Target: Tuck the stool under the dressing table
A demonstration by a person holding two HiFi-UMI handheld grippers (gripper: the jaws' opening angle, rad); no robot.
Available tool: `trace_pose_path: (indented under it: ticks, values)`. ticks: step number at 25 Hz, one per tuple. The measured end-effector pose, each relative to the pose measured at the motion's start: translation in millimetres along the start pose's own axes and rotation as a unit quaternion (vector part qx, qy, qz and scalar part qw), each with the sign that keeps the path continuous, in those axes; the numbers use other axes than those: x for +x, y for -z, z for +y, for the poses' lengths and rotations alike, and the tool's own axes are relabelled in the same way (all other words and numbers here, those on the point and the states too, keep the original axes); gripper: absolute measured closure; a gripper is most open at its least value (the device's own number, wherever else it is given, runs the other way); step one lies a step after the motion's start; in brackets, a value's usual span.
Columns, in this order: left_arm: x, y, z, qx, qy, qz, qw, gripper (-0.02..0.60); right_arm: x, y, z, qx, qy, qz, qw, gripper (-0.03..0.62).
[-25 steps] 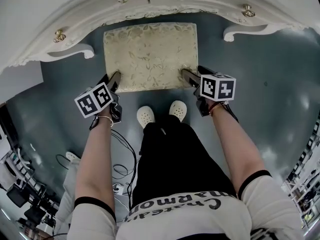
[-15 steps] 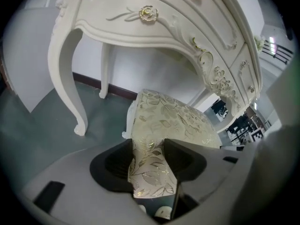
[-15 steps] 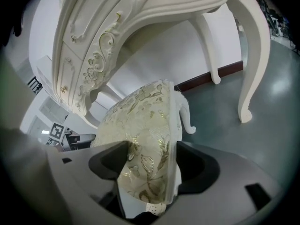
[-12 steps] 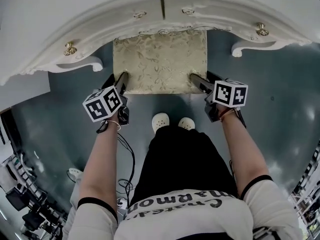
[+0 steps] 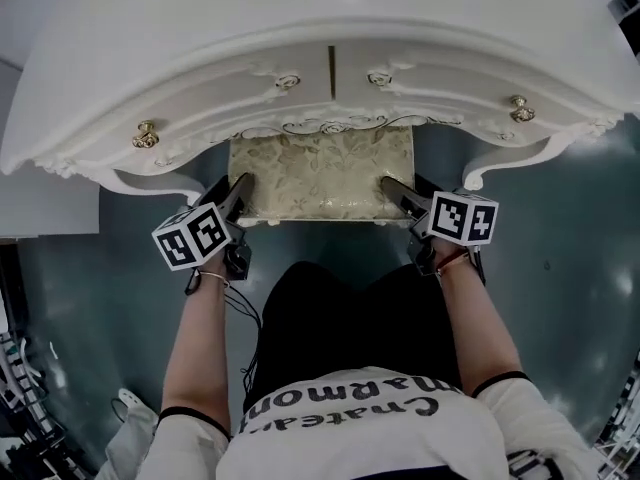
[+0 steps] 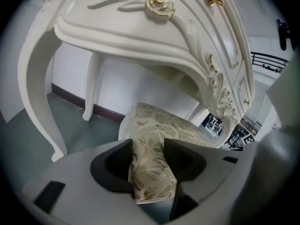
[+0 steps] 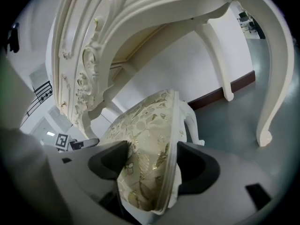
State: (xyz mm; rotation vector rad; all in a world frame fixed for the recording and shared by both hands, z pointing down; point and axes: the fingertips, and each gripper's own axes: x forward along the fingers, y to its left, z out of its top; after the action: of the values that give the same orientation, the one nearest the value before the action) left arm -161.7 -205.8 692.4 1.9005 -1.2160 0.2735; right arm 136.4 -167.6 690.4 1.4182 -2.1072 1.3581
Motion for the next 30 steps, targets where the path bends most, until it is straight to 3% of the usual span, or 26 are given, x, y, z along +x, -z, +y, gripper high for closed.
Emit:
trace_pose_path:
  ticks: [3,9,16,24,30]
  values:
    - [6.2,-4.2,-1.3,0.016,0.007,-0.038,0.9991,0.373,3.1,-9.4,-4.6,-0.003,-0.008,-0.041,0.999,0.256]
    - [22.1,-26.5,-2.1,0.063,-0.029,-0.108,0.9917,0.373,20.3,-44.6,-12.4,-0.013,-0.022,-0.126,0.992,0.258]
    - [27.1,-27.6,-3.3,0.066,-0.034,-0.111,0.9910,0.373,24.1,-49.2,-18.2,-0.018,-0.015,-0.130,0.991,0.256]
    - [31.5,-41.8,-1.3,0.106,-0.062,-0.158,0.9798,0.377,33.3,-67.2,-18.4,-0.036,0.005,-0.177,0.984,0.258]
    - [40.1,-51.2,3.7,0.101,-0.057,-0.155,0.9811,0.379,42.0,-79.9,-18.8,-0.041,0.016,-0.184,0.982,0.258]
